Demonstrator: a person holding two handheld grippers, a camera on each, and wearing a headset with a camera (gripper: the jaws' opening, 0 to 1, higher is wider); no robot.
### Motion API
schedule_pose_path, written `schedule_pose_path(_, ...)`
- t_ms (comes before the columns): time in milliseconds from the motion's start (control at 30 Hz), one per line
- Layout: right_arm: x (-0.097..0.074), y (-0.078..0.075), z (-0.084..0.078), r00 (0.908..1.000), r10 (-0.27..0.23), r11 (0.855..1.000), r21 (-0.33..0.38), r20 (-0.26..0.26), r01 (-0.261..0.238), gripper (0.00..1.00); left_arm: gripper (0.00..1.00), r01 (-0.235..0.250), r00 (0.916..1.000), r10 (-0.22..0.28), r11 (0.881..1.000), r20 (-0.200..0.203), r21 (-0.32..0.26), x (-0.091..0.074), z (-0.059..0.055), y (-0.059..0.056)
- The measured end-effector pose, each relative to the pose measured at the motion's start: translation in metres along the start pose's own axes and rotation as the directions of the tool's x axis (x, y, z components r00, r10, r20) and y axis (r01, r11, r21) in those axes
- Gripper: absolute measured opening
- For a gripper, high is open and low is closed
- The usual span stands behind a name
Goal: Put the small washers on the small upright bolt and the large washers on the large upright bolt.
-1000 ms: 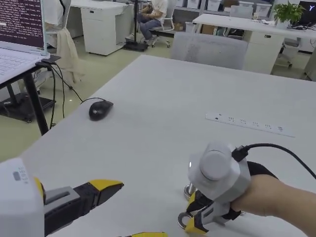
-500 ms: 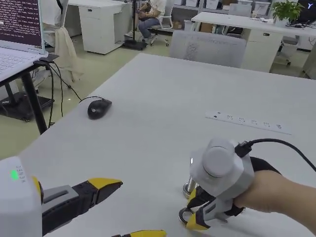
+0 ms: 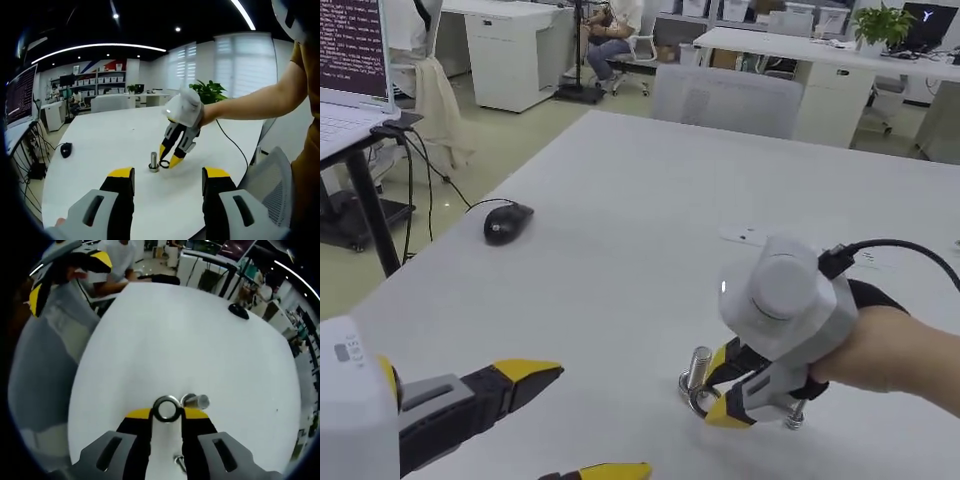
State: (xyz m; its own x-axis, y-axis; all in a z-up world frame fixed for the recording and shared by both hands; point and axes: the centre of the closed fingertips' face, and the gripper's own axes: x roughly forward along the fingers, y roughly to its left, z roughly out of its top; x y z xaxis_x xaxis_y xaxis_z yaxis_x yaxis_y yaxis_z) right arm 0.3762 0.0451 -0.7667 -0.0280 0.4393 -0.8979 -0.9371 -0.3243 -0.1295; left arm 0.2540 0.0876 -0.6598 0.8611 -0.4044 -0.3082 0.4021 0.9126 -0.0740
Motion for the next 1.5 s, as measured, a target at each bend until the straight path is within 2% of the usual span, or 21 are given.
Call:
schedule_pose_path(200, -0.017, -0.016, 0.013, 0.9990, -0.041, 0.999, -0.027, 0.015, 0.042, 0.22, 0.53, 0.000, 1.0000, 0.000, 1.000, 0.005, 0.002, -0.001, 0.002, 0.000)
schedule_pose_path(400, -0.020, -0.034, 0.019, 0.9981, -0.062, 0.997, -0.049, 0.002, 0.062, 0.22, 0.53, -0.002, 1.0000, 0.002, 1.000, 0.004, 0.001, -0.002, 0.001, 0.001)
schedule_pose_path(533, -0.015, -0.039, 0.019, 0.9986, -0.053, 0.997, -0.052, -0.007, 0.052, 0.22, 0.53, -0.012, 0.9999, 0.012, 1.000, 0.005, -0.001, -0.004, 0.002, 0.005)
schedule_pose_path(700, -0.005, -0.040, 0.010, 0.9990, -0.029, 0.999, -0.043, -0.034, 0.027, 0.22, 0.53, -0.021, 0.9998, 0.021, 1.000, 0.005, -0.007, -0.005, 0.002, 0.008)
schedule_pose_path(1067, 0.005, -0.041, 0.007, 0.9988, -0.018, 0.998, -0.058, -0.046, 0.015, 0.22, 0.53, -0.018, 0.9998, 0.018, 1.000, -0.001, -0.019, 0.000, -0.001, 0.006)
schedule_pose_path(1333, 0.023, -0.039, -0.003, 0.9950, 0.015, 0.998, -0.066, -0.099, -0.022, 0.22, 0.53, -0.021, 0.9998, 0.021, 0.999, -0.006, -0.026, 0.000, -0.003, 0.006)
schedule_pose_path(1500, 0.032, -0.040, -0.007, 0.9934, 0.026, 0.997, -0.063, -0.112, -0.033, 0.22, 0.53, -0.024, 0.9997, 0.024, 0.999, -0.008, -0.029, 0.000, -0.003, 0.006)
